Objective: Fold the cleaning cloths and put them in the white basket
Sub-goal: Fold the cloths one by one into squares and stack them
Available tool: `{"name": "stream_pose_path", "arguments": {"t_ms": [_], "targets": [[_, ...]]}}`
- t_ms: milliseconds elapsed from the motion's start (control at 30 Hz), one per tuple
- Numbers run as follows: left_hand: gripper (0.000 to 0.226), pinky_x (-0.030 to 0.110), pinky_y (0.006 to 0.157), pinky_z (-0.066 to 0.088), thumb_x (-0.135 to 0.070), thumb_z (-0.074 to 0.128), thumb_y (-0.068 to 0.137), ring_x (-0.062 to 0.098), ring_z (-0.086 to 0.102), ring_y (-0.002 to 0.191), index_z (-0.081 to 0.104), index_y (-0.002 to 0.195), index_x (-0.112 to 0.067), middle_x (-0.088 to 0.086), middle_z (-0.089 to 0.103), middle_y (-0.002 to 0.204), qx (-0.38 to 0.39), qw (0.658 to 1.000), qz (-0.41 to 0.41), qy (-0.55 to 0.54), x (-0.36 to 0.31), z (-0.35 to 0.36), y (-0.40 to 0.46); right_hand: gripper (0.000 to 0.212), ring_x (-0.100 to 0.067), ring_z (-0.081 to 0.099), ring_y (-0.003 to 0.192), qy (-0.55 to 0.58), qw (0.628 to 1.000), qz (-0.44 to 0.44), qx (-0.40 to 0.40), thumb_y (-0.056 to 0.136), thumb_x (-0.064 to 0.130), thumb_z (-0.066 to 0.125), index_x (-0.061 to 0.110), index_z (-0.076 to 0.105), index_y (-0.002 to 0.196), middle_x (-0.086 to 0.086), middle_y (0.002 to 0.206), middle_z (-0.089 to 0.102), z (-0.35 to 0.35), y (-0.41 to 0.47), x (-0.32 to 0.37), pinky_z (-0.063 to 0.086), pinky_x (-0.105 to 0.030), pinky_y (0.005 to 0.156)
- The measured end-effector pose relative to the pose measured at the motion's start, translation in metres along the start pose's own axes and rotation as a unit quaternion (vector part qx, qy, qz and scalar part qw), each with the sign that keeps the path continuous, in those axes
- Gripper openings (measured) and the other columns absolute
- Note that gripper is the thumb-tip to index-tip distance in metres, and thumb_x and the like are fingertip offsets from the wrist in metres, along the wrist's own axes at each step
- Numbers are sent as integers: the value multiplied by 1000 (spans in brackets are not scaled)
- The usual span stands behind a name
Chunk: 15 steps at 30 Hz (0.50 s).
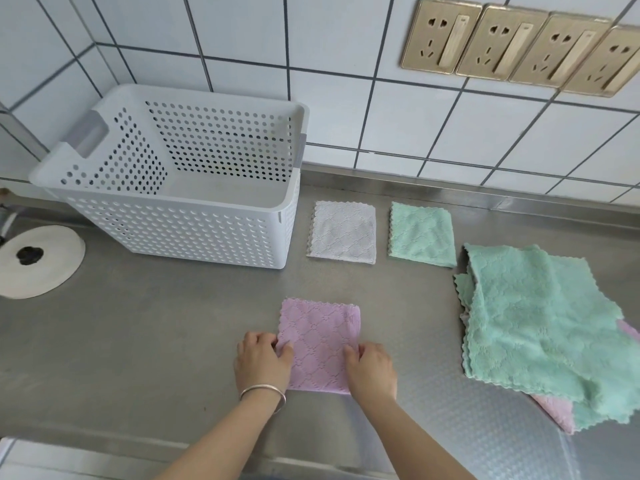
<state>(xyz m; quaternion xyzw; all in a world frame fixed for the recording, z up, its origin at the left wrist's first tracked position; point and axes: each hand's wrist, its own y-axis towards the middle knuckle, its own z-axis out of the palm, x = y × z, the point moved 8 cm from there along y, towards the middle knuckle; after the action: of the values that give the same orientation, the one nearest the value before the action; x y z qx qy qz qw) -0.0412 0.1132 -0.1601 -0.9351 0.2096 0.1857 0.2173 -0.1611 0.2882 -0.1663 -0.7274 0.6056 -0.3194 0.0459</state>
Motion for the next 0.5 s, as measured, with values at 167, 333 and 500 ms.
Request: {"name": "stream_pose_path", "arguments": {"t_ms": [167,333,500], "targets": [[20,32,73,41,-26,54,88,34,58,89,55,99,-9,8,58,86,22,976,-41,-215,-28,-5,3,19,-26,50,74,199,980,-12,-6,95,28,43,10,44,88,-1,73,52,-25,4,11,38,-34,63],[37,27,84,38,-27,55,88,27,54,111,47,123,-17,4,59,116,5,950,-6,-312,-95,-27,28,21,-14,46,61,270,959,-43,-72,96,28,44,9,45,88,3,67,48,-80,42,38,33,-22,52],[43,10,93,24,-23,45,94,10,43,126,40,135,-32,-8,43,140,16,955,161,-248,-165,-39,73,21,-20,48,70,310,945,-36,-98,97,29,41,9,44,92,4,71,48,-108,103,69,35,-30,64]]}}
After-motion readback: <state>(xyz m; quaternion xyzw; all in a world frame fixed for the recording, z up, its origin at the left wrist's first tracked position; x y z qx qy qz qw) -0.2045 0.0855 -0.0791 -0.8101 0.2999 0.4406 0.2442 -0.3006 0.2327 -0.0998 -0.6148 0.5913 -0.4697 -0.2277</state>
